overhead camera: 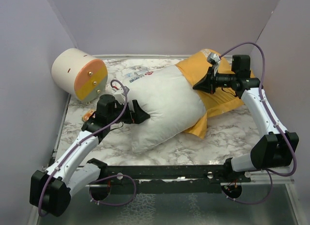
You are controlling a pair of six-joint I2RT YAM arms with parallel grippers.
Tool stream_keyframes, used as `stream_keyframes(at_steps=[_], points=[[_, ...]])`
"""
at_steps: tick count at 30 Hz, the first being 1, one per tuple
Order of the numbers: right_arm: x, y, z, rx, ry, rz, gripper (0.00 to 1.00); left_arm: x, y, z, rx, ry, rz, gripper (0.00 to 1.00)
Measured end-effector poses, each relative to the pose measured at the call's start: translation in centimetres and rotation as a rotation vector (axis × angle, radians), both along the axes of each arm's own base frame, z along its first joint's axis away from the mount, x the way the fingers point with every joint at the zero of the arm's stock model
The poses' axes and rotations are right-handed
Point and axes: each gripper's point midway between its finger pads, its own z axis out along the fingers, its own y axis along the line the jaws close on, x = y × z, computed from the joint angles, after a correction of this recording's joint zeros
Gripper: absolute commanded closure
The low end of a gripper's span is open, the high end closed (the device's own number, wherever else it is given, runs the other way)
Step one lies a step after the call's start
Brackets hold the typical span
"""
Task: Put the pillow into the pillowcase
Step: Stuff the pillow into the pillowcase.
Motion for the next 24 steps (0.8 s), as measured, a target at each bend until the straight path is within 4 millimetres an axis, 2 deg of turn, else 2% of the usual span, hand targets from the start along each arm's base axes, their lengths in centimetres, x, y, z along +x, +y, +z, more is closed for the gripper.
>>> stream_keyframes(at_steps=[3,12,17,19,20,24], points=[[0.0,0.0,0.0,0.001,-0.002,-0.001,0.99,0.2,-0.3,0.3,-0.033,-0.004,-0.005,0.05],[0.3,0.2,0.3,-0.007,0.008,0.0,0.99,0.6,-1.5,-0.2,-0.112,0.022,-0.03,0.12],[2.0,2.5,1.8,-0.069,-0.029,0.03,0.99,1.1,-2.5,-0.1,-0.145,0.025,-0.04,0.13],[1.9,3.5,2.1,-0.086,-0.041,0.049,0.98,0.8,-3.1,0.0,-0.147,0.022,-0.057,0.13],[1.7,3.9,2.0,-0.093,-0.043,0.056,0.96,0.5,-3.5,0.1,-0.145,0.02,-0.067,0.12],[1.2,4.0,1.0,-0.113,-0.025,0.057,0.57,-0.4,-4.3,-0.1,-0.136,0.022,-0.101,0.12]])
